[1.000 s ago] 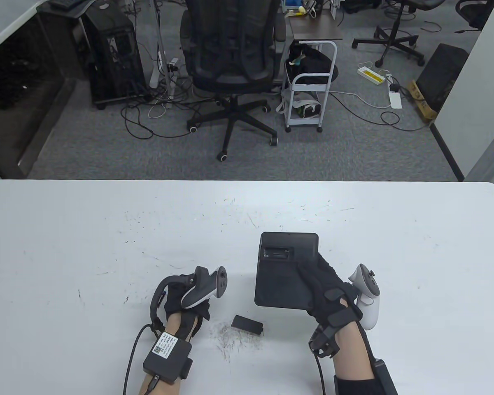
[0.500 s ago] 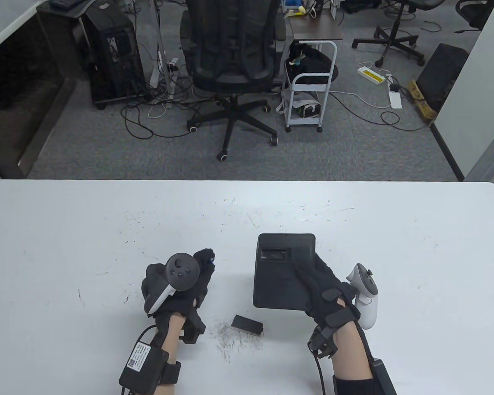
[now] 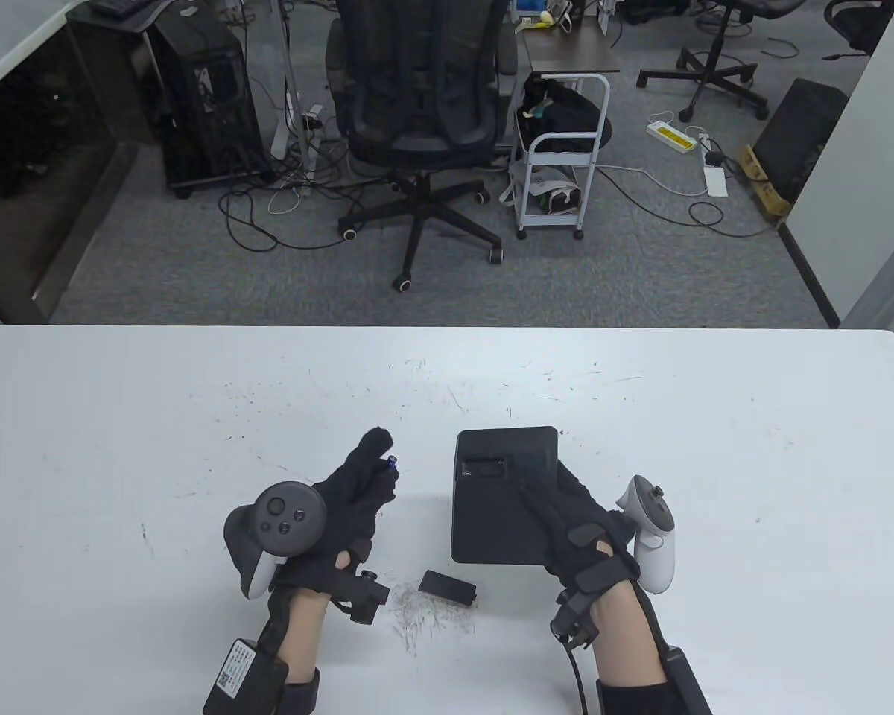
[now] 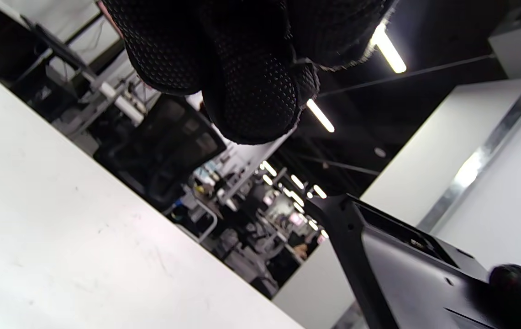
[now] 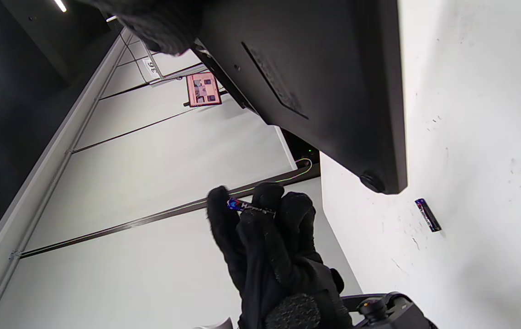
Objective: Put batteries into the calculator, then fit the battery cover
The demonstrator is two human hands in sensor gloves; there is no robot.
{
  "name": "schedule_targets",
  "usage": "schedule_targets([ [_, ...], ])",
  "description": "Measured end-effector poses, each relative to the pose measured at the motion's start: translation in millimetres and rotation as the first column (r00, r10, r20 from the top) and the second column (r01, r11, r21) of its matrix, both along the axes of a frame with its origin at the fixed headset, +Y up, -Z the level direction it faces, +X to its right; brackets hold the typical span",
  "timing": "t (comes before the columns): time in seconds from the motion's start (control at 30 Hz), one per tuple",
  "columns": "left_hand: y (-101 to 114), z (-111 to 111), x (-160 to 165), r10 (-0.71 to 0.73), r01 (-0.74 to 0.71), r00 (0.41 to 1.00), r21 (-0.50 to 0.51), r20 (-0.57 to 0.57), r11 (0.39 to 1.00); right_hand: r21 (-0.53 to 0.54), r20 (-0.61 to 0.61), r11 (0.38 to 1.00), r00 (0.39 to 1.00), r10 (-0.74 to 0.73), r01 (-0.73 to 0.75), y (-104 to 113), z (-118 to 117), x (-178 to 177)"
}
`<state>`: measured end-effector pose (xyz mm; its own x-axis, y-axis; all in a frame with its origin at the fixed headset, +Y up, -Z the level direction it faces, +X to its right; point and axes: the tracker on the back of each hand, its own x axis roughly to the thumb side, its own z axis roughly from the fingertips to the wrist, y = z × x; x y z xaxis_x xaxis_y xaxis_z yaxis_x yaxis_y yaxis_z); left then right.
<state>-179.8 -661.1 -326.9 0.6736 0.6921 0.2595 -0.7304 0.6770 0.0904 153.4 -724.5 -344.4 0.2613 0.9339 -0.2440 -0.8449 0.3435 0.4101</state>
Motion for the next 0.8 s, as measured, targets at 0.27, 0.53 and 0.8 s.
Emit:
schedule_targets([
  [0.27, -4.4, 0.3, 7.4, -0.026, 0.028, 0.998, -0.036, 0.055, 0.999, 0.003, -0.012, 1.000, 1.000, 0.024, -0.024, -0.9, 0.4, -3.5],
  [0.53, -4.7, 5.2, 8.1, 0.016, -0.016, 1.000, 0.039, 0.001, 0.999, 0.006, -0.044, 0.998, 0.997, 0.060, -0.060, -2.5, 1.4, -11.2],
  [0.8, -6.3, 8.3, 13.7, 0.029, -0.030, 0.999, 0.045, 0.014, 0.999, 0.013, -0.078, 0.995, 0.992, 0.099, -0.099, -5.1, 2.0, -19.9],
])
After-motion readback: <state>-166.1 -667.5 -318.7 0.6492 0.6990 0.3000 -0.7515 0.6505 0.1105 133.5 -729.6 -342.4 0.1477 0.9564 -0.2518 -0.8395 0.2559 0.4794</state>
